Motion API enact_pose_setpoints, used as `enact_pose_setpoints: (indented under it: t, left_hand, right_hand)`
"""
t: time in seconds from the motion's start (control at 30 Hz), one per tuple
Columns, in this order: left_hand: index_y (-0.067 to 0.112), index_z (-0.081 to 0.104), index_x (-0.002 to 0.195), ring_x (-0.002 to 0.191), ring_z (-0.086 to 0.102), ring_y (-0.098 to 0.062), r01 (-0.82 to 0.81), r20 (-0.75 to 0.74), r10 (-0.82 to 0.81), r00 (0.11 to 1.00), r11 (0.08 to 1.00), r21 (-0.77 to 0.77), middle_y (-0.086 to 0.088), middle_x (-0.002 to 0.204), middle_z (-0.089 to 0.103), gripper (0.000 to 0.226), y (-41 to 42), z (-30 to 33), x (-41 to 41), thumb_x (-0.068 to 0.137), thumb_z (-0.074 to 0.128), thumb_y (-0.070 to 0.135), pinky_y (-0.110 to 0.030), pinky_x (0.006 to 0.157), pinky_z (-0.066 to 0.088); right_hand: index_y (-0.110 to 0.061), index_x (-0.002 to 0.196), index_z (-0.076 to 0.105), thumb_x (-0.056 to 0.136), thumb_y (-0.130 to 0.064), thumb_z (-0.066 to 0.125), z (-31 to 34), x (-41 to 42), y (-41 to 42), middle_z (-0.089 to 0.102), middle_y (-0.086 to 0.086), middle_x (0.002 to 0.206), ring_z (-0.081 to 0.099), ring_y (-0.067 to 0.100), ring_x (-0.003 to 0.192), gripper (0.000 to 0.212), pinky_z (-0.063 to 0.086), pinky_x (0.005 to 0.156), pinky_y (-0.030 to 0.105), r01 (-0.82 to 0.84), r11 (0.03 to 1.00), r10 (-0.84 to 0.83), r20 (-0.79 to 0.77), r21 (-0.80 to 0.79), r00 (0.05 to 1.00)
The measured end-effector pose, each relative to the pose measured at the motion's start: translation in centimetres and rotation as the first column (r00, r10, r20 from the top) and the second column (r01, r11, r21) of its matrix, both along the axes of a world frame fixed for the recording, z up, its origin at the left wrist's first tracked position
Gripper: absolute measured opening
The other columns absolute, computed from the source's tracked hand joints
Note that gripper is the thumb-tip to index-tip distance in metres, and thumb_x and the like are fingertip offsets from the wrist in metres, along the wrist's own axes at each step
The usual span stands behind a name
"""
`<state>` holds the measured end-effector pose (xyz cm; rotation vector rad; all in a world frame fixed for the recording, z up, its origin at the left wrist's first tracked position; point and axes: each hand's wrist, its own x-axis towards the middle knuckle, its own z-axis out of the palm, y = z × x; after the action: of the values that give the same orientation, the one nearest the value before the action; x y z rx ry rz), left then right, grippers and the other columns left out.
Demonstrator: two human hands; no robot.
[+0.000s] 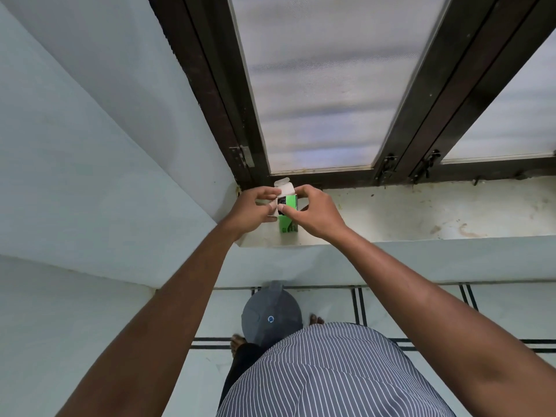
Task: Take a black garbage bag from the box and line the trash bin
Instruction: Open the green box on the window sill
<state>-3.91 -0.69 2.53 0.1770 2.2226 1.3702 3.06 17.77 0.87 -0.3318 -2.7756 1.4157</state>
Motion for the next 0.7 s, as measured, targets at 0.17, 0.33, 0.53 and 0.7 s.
enact_pose_setpoints:
  t: [0.17,0.33,0.53,0.7]
  left_hand:
    - [0.022,0.072,0.139,0.106,0.068,-0.017,0.039,-0.107,-0.054,0.993,0.989,-0.140,0.000,0.132,0.069,0.032,-0.3,-0.6,0.6,0.106,0.070,0.022,-0.031,0.078,0.058]
    - [0.021,0.074,0.126,0.113,0.069,-0.021,0.025,-0.160,-0.053,0.986,0.985,-0.173,0.000,0.137,0.069,0.025,-0.7,-1.6,1.1,0.102,0.076,0.028,-0.035,0.091,0.055]
    - [0.018,0.075,0.120,0.115,0.069,-0.019,-0.002,-0.236,-0.045,0.971,0.981,-0.193,-0.001,0.126,0.076,0.020,-0.9,-1.9,1.6,0.102,0.076,0.025,-0.036,0.096,0.054]
    - [0.021,0.068,0.123,0.105,0.075,-0.016,0.052,-0.089,-0.064,0.994,0.989,-0.139,0.000,0.110,0.079,0.036,-1.2,-1.3,1.8,0.093,0.086,0.029,-0.035,0.093,0.061]
  right_hand:
    - [-0.020,0.148,0.059,0.104,-0.045,0.069,0.5,0.1,0.3,0.073,-0.005,0.124,0.075,0.023,0.104,0.052,0.061,0.091,0.042,0.132,0.988,-0.137,-0.048,-0.085,0.989]
    - [-0.022,0.122,0.073,0.106,-0.025,0.067,-0.6,1.0,0.6,0.074,-0.005,0.115,0.076,0.012,0.079,0.017,0.066,0.080,0.047,0.142,0.985,-0.154,-0.134,-0.094,0.979]
    - [-0.020,0.147,0.070,0.093,-0.051,0.063,-0.6,3.2,-0.6,0.069,-0.005,0.132,0.067,0.013,0.115,0.063,0.061,0.096,0.036,-0.033,0.999,0.036,-0.103,0.032,0.994]
    - [-0.022,0.168,0.047,0.098,-0.043,0.079,-1.3,3.6,-0.5,0.064,0.002,0.151,0.059,0.020,0.137,0.080,0.051,0.114,0.038,-0.122,0.988,0.128,-0.061,0.093,0.990]
